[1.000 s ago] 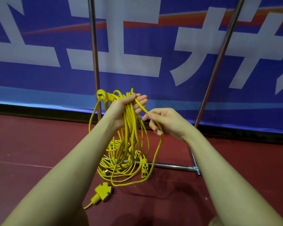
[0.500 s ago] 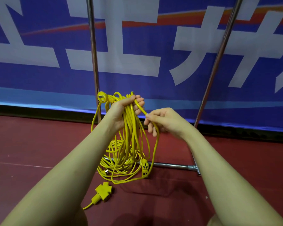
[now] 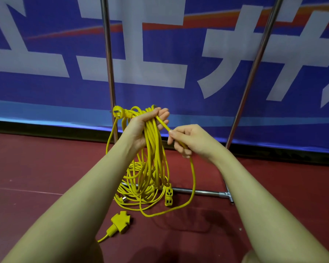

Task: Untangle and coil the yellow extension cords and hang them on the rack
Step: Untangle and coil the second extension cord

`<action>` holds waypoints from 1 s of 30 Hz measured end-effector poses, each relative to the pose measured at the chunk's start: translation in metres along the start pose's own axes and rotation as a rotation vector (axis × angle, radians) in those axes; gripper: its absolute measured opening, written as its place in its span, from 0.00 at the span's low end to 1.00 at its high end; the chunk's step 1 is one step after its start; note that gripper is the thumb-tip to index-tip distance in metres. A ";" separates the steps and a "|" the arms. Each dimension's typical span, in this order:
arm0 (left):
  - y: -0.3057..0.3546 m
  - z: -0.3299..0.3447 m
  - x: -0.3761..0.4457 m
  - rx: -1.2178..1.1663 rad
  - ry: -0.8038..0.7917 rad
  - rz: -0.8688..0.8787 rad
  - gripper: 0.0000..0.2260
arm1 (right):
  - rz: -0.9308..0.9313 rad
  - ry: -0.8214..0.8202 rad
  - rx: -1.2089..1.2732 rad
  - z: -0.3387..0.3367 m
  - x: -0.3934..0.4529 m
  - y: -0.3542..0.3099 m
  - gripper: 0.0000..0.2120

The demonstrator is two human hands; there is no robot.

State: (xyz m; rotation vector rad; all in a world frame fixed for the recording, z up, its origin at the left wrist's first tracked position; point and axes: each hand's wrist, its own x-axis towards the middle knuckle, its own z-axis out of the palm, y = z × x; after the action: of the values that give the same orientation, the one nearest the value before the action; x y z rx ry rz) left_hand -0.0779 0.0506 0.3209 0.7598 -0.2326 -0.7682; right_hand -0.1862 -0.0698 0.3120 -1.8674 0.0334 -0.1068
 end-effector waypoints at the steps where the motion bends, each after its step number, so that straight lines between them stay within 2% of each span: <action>1: 0.001 0.000 0.001 -0.015 0.013 0.000 0.06 | 0.022 -0.025 0.003 -0.002 -0.001 0.003 0.15; 5: 0.010 -0.002 0.002 -0.091 0.047 0.047 0.06 | 0.151 -0.080 -0.031 -0.014 -0.007 0.018 0.14; 9: 0.011 -0.002 0.001 -0.173 0.045 0.088 0.07 | 0.101 0.017 0.032 -0.020 -0.006 0.021 0.14; 17: 0.004 0.006 -0.005 -0.151 0.005 0.080 0.10 | 0.083 -0.077 0.106 -0.005 0.001 0.009 0.15; 23: 0.013 0.001 0.004 -0.264 -0.041 0.128 0.11 | 0.157 -0.107 0.200 -0.015 -0.007 0.020 0.14; 26: 0.017 -0.004 0.005 -0.270 -0.021 0.131 0.11 | 0.210 -0.014 0.117 -0.022 -0.008 0.033 0.08; 30: 0.013 -0.003 0.001 -0.112 -0.038 0.083 0.12 | 0.266 0.259 -0.087 -0.029 -0.007 0.051 0.15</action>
State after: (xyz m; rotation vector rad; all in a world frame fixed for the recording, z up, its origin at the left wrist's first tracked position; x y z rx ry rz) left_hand -0.0685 0.0576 0.3271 0.6263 -0.2520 -0.7120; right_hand -0.1946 -0.1120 0.2714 -1.9077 0.4694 -0.1644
